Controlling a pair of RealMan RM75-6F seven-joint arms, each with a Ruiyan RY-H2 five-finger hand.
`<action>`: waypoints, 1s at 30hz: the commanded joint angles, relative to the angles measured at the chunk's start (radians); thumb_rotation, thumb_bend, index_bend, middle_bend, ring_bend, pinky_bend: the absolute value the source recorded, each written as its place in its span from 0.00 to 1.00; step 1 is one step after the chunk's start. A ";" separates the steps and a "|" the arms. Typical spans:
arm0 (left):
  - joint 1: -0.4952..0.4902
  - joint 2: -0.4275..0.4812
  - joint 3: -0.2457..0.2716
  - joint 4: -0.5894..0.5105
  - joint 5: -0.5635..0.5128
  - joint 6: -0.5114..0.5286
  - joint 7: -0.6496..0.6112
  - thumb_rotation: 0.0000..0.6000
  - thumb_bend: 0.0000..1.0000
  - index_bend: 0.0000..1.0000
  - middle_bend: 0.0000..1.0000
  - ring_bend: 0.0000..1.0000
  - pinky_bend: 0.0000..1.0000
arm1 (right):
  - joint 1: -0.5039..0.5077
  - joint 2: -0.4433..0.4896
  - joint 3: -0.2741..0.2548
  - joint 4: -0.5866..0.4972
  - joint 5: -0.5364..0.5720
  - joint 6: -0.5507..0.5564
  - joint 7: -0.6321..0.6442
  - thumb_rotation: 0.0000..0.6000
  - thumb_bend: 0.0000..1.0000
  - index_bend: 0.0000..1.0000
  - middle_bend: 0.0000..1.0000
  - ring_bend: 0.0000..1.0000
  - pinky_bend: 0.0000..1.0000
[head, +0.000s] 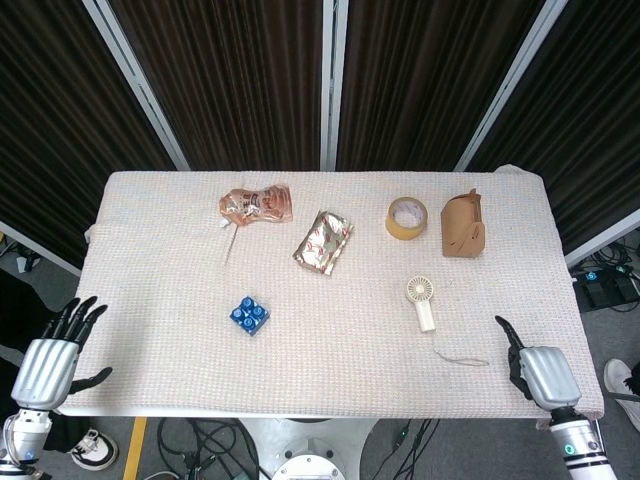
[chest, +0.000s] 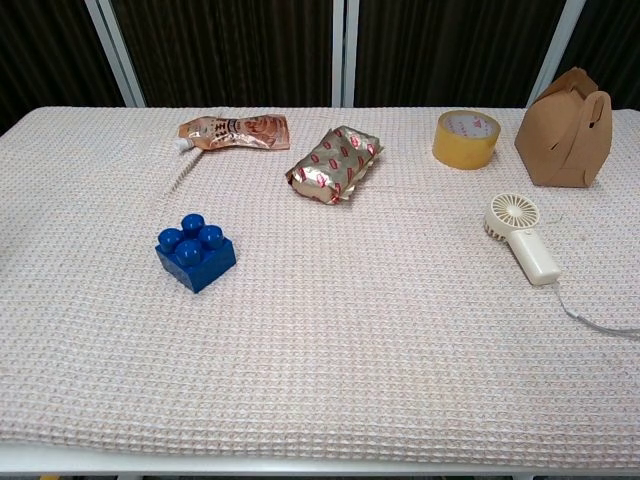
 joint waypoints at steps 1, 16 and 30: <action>0.001 0.000 0.000 0.002 -0.001 0.002 -0.002 1.00 0.00 0.11 0.04 0.00 0.17 | 0.053 0.006 0.013 -0.085 0.063 -0.106 -0.100 1.00 1.00 0.00 0.91 0.89 0.80; -0.002 0.003 -0.001 0.023 -0.019 -0.012 -0.034 1.00 0.00 0.11 0.04 0.00 0.17 | 0.159 -0.094 0.089 -0.151 0.288 -0.239 -0.377 1.00 1.00 0.00 0.91 0.89 0.80; -0.003 0.017 0.001 0.022 -0.005 0.002 -0.056 1.00 0.00 0.11 0.04 0.00 0.17 | 0.227 -0.175 0.095 -0.137 0.412 -0.272 -0.523 1.00 1.00 0.00 0.91 0.89 0.80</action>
